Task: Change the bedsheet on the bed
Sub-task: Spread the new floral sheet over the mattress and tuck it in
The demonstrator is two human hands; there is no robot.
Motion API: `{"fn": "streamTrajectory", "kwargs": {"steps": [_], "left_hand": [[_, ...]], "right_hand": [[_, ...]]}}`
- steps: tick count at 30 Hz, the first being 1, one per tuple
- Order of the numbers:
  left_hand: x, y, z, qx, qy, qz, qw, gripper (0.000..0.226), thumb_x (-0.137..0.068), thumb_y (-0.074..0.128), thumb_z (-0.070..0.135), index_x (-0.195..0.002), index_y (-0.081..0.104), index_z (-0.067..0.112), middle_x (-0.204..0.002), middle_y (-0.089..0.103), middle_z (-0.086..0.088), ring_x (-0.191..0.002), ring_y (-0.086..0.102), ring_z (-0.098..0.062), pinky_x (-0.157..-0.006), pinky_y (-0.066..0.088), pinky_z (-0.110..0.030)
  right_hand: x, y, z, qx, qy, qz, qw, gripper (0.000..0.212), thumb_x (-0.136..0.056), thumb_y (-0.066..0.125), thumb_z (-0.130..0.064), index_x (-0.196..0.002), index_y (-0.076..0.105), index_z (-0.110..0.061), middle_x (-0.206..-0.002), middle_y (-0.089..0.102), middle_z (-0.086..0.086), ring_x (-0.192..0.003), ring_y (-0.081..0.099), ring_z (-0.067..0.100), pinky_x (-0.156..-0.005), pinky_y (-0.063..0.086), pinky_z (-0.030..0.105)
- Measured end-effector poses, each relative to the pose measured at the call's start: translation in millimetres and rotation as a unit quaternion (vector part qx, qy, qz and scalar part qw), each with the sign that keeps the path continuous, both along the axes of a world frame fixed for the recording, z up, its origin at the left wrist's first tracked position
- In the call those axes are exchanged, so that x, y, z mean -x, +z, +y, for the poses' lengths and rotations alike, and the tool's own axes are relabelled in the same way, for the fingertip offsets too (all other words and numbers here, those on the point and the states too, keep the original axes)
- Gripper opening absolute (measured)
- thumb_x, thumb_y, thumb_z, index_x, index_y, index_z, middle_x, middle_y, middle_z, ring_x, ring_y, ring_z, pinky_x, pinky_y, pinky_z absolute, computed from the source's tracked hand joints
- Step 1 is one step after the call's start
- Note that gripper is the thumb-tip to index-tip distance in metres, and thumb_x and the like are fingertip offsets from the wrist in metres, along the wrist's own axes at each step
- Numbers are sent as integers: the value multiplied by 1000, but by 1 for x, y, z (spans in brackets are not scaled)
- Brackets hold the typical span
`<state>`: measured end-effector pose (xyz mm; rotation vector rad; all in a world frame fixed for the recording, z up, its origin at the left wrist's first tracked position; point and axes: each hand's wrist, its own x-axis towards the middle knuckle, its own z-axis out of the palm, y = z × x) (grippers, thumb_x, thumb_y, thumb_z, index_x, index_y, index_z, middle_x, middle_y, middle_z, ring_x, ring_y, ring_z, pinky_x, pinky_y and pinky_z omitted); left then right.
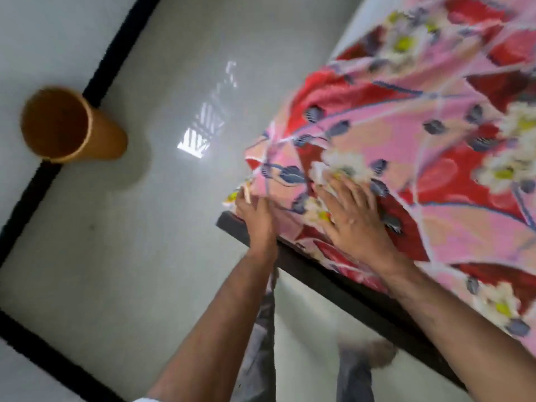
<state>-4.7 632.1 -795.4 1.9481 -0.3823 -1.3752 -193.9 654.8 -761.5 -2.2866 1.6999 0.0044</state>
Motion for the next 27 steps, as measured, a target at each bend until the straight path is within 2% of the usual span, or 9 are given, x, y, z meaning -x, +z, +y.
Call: {"fn": "streamTrajectory", "kwargs": {"steps": [2,4,6,8,14,17,21,25,27], "left_hand": [[-14,-14,-5,-56,20,58,997,10,-99,45,32,-98,54,29,-84,49,7,-68,49,-10,-61,44,-26],[-10,-23,4,-65,32,99,992,17,-102,45,29,-88,54,28,-79,52,7,-66,49,-9,-62,41,-25],[-1,-31,20,-51,37,154,986,16,-100,50,36,-112,60,35,-109,70,5,-98,67,-14,-85,54,-34],[6,-30,30,-68,50,206,975,53,-89,54,55,-140,46,43,-144,56,8,-131,55,-15,-110,45,-45],[-3,-12,20,-57,81,161,982,56,-100,53,18,-152,34,20,-142,49,6,-128,50,-5,-115,34,-25],[-27,-12,5,22,20,69,997,65,-93,51,23,-154,30,25,-159,24,8,-143,39,-19,-119,33,-34],[-62,-25,-34,106,-69,-43,991,72,-91,57,23,-156,27,25,-163,22,1,-134,50,-27,-109,44,-43],[-89,-24,-86,85,-161,48,982,68,-81,71,37,-143,44,29,-123,63,5,-89,69,-14,-70,53,-32],[-90,-28,-102,85,-263,-80,958,30,-76,58,36,-102,64,22,-90,72,-6,-87,69,-31,-68,49,-38]], "right_hand": [[-42,-8,-59,-6,89,23,996,64,-84,48,-41,-145,46,-24,-155,39,6,-142,37,29,-117,24,51],[-79,-12,-110,-39,173,55,983,58,-86,43,-44,-140,49,-25,-146,49,4,-137,44,27,-116,24,54],[-111,-16,-150,-122,226,115,960,48,-90,48,-45,-133,51,-25,-133,58,5,-129,50,27,-114,20,57],[-131,-20,-185,-168,227,192,940,47,-91,50,-50,-129,52,-23,-129,60,6,-125,52,28,-113,20,57],[-146,-32,-254,-334,132,290,887,59,-84,67,-59,-127,59,-19,-128,63,10,-122,56,31,-102,38,44],[-155,-32,-264,-369,158,183,898,18,-89,71,-37,-89,64,-21,-89,67,3,-88,60,23,-68,42,24],[-180,-11,-265,-315,236,38,918,13,-91,69,-38,-90,63,-26,-69,52,-13,-68,49,10,-59,36,24],[-176,-2,-255,-290,287,19,913,19,-90,67,-41,-101,63,-25,-74,52,-13,-76,54,15,-68,44,33],[-153,5,-264,-297,256,62,918,39,-85,70,-51,-112,58,-25,-89,58,-6,-84,54,17,-72,45,34]]}}
